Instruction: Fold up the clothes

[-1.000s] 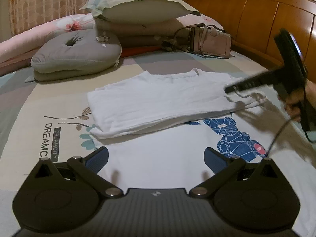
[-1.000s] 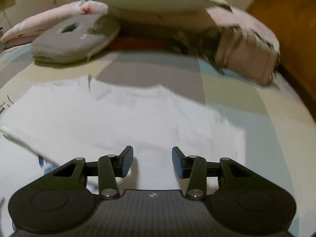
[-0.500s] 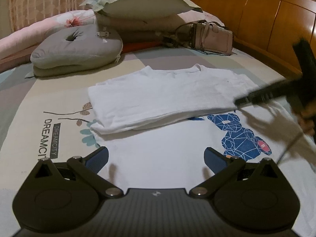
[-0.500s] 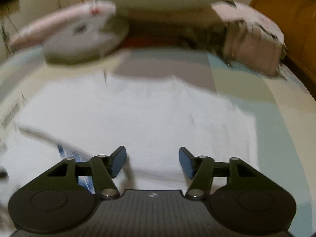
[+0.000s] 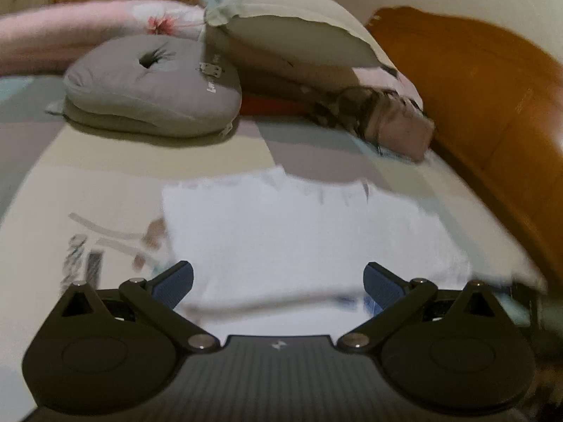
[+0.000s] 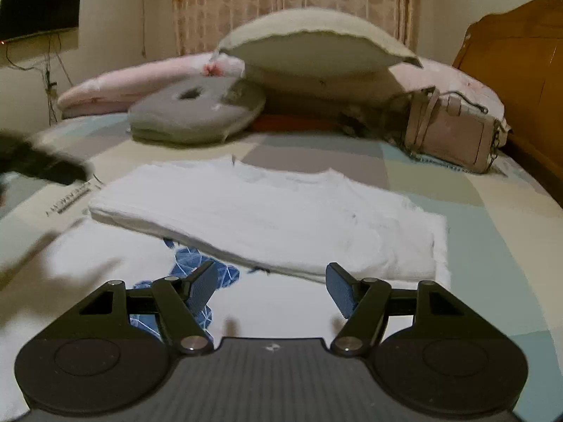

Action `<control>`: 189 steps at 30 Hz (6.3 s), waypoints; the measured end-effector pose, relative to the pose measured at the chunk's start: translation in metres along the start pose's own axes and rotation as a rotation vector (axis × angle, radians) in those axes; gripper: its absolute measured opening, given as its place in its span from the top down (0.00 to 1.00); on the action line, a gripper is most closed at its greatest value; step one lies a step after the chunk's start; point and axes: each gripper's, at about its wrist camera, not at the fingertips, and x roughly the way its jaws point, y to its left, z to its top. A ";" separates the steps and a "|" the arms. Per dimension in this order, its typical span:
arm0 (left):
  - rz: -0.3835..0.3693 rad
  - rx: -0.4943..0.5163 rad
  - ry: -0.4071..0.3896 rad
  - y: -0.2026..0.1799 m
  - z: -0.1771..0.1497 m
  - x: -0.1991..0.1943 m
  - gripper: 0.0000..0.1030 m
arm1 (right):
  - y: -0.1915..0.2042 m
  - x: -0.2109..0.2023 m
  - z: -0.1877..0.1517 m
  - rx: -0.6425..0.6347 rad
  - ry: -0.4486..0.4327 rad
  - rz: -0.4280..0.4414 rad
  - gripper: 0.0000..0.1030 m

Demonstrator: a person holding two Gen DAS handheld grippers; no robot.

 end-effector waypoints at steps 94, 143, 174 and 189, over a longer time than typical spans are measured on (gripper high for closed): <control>0.206 0.231 0.143 -0.139 -0.211 -0.103 0.01 | 0.007 -0.090 -0.071 0.003 0.178 0.127 0.06; 0.208 1.004 0.045 -0.178 -0.280 -0.154 0.01 | 0.133 -0.166 -0.117 -0.582 0.165 0.073 0.00; 0.130 1.070 0.010 -0.189 -0.259 -0.135 0.01 | 0.135 -0.149 -0.106 -0.585 0.091 -0.020 0.00; 0.121 1.168 0.030 -0.190 -0.267 -0.133 0.01 | 0.151 -0.155 -0.117 -0.706 0.116 0.099 0.00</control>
